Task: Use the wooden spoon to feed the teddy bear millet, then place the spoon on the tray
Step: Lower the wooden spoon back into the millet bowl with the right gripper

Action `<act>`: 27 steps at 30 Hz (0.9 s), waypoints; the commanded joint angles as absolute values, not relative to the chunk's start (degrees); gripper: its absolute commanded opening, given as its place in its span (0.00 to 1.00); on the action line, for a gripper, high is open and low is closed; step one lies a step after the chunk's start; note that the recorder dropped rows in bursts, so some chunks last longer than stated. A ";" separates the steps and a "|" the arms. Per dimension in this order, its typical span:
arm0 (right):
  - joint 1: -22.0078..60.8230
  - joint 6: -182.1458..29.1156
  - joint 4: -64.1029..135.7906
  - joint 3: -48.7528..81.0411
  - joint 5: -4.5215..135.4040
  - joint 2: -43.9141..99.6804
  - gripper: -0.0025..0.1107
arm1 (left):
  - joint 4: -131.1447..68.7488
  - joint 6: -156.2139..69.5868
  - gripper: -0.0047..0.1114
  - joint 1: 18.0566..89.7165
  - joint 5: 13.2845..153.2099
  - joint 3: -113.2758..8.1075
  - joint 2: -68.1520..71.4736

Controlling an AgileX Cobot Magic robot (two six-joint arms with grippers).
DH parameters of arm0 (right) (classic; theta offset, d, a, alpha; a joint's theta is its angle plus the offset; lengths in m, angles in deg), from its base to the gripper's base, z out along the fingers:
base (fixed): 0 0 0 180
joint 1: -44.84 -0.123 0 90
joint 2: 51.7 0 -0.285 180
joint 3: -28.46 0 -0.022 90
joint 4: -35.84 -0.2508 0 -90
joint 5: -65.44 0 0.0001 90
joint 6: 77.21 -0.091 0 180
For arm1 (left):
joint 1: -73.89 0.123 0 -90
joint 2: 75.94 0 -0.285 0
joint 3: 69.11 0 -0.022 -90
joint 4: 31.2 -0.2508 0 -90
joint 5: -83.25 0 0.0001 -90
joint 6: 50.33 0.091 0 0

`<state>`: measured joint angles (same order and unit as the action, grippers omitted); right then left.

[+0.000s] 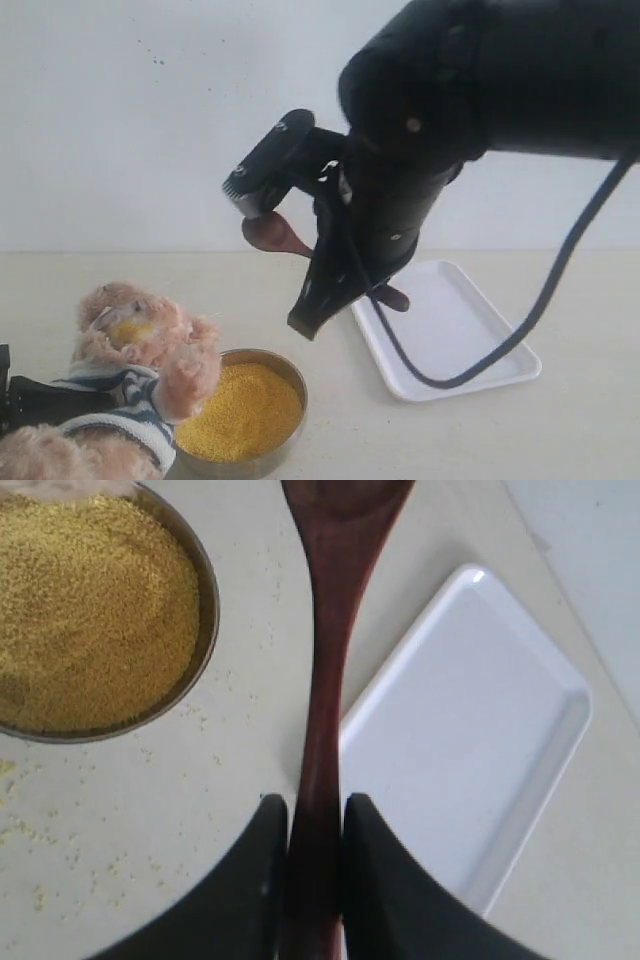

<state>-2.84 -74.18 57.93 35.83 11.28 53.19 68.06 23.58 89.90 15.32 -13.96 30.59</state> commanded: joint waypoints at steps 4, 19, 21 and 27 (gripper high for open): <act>3.16 -62.74 46.65 35.73 1.87 49.26 0.02 | 68.75 22.33 0.07 89.98 13.28 -18.91 29.85; -5.24 -61.79 53.11 35.73 -3.97 55.18 0.02 | 68.75 21.09 0.07 90.03 13.53 -25.94 29.85; -7.75 -62.75 58.48 35.73 -3.81 56.88 0.02 | 68.75 21.09 0.07 90.03 13.62 -27.64 29.85; -11.17 -58.60 65.18 36.10 -1.81 62.78 0.02 | 68.75 21.26 0.07 90.03 20.85 -29.45 30.19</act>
<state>-10.06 -61.24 63.03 35.83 -2.60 60.61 68.06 21.30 89.90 17.59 -28.90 30.69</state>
